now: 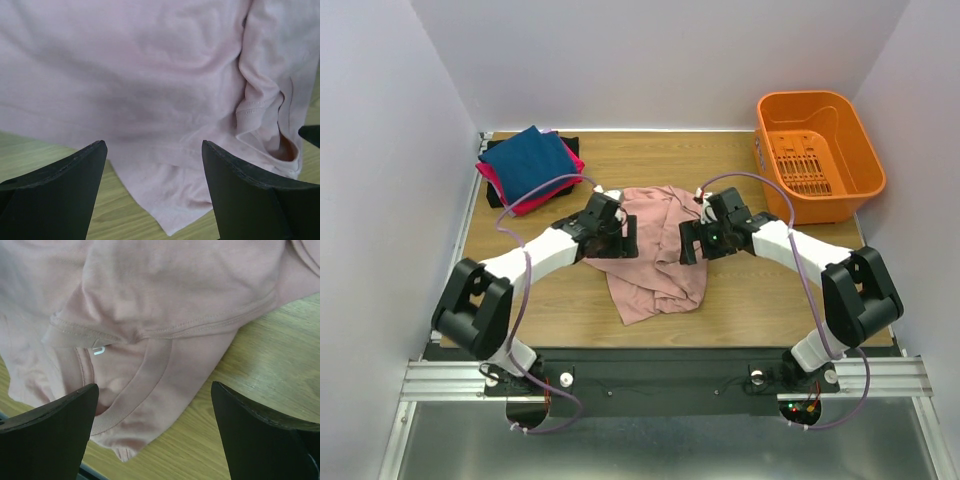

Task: Fold and stack the t-shirts
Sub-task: Move the tshirt to the center of the board, then flatten the tshirt out

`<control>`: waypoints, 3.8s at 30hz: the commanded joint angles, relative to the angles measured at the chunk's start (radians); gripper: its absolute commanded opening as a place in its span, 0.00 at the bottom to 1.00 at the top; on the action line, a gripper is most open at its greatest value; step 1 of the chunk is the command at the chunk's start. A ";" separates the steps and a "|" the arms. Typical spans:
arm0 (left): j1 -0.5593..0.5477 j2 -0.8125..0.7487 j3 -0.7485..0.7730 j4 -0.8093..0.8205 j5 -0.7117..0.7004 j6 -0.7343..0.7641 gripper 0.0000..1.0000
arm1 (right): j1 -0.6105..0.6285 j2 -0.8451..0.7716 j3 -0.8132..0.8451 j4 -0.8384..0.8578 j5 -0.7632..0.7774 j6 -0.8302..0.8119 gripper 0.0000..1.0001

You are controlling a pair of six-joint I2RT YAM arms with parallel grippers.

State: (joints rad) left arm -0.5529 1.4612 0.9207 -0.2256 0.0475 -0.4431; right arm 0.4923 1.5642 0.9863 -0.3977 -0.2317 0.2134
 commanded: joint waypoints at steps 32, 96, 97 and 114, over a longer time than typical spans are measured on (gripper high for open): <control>-0.061 0.347 0.228 -0.092 0.069 0.076 0.24 | 0.134 0.168 0.097 -0.046 -0.109 -0.192 0.62; -0.222 0.544 0.633 -0.488 0.060 0.162 0.69 | -0.146 0.148 0.111 -0.199 0.164 0.103 0.77; -0.222 0.542 0.624 -0.485 0.060 0.162 0.69 | -0.146 0.146 0.109 -0.198 0.166 0.104 0.77; -0.220 0.496 0.621 -0.437 -0.017 0.158 0.03 | -0.155 0.117 0.092 -0.191 0.186 0.113 0.39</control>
State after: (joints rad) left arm -0.7769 2.0148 1.5192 -0.6693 0.0715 -0.2817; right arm 0.3477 1.7172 1.0935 -0.6144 -0.0601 0.3168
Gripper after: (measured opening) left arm 0.102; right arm 0.483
